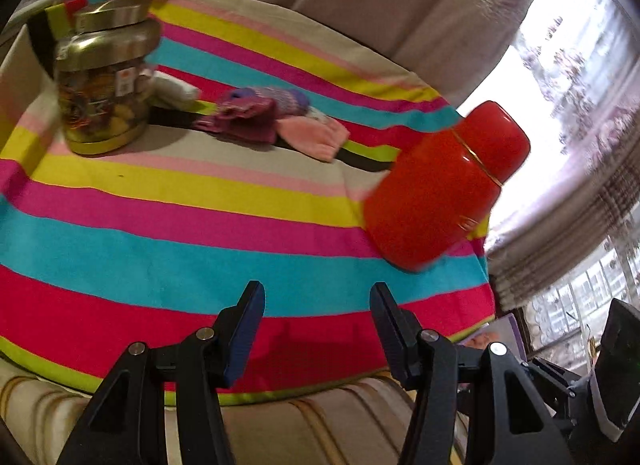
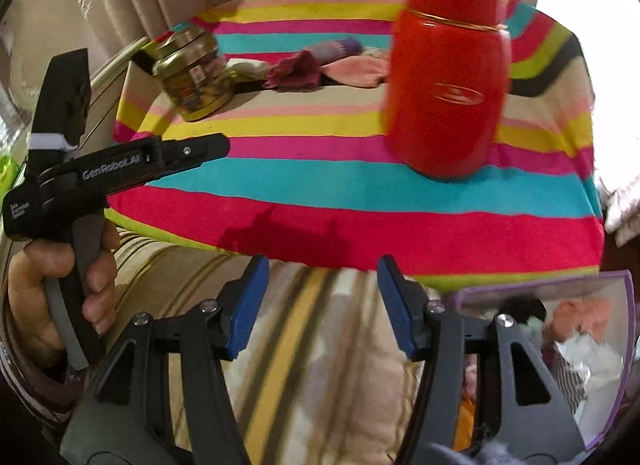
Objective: Organize soft objects
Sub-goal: 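Move both open tools back over the remaining items on the bed, then grasp the magenta knit mitten with the left tool while the right tool grasps the white folded packet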
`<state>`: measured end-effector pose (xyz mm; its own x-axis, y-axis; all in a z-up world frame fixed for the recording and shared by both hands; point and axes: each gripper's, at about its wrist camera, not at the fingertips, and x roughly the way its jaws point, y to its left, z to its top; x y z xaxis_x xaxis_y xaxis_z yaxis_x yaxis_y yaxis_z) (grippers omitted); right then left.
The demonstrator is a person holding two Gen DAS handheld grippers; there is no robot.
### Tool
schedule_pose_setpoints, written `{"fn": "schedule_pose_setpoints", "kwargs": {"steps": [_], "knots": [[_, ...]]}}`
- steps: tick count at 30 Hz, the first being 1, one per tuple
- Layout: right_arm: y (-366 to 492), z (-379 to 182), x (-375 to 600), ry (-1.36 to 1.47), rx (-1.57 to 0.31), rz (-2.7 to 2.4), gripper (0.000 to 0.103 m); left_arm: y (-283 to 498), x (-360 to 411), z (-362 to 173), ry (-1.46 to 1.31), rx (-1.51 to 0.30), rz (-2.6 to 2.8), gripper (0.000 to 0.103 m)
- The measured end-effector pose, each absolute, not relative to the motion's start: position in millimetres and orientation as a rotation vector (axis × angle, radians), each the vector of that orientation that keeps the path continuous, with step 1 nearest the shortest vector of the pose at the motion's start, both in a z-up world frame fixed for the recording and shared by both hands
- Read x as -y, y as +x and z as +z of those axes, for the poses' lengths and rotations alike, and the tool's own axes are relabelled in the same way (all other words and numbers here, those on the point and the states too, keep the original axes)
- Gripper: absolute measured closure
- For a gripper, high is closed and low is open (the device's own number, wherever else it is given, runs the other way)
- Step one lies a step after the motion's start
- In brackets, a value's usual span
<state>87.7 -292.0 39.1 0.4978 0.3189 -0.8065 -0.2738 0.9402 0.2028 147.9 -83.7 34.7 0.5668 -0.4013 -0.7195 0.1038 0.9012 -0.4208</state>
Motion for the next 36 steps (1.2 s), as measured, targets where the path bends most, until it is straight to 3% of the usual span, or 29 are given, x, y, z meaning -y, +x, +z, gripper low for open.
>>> {"fn": "schedule_pose_setpoints", "kwargs": {"steps": [9,24,36], "knots": [[124.3,35.1,260.8,0.02,-0.991,0.422,0.043,187.6,62.4,33.7,-0.257,-0.911,-0.248,0.047],[202.3,42.2,216.0,0.084,-0.944,0.499,0.043,313.6,70.8,22.7,-0.136,-0.908,-0.29,0.026],[269.2,47.0,204.1,0.08,-0.936,0.496,0.042,395.6,83.1,-21.4,-0.086,-0.99,-0.239,0.024]]}}
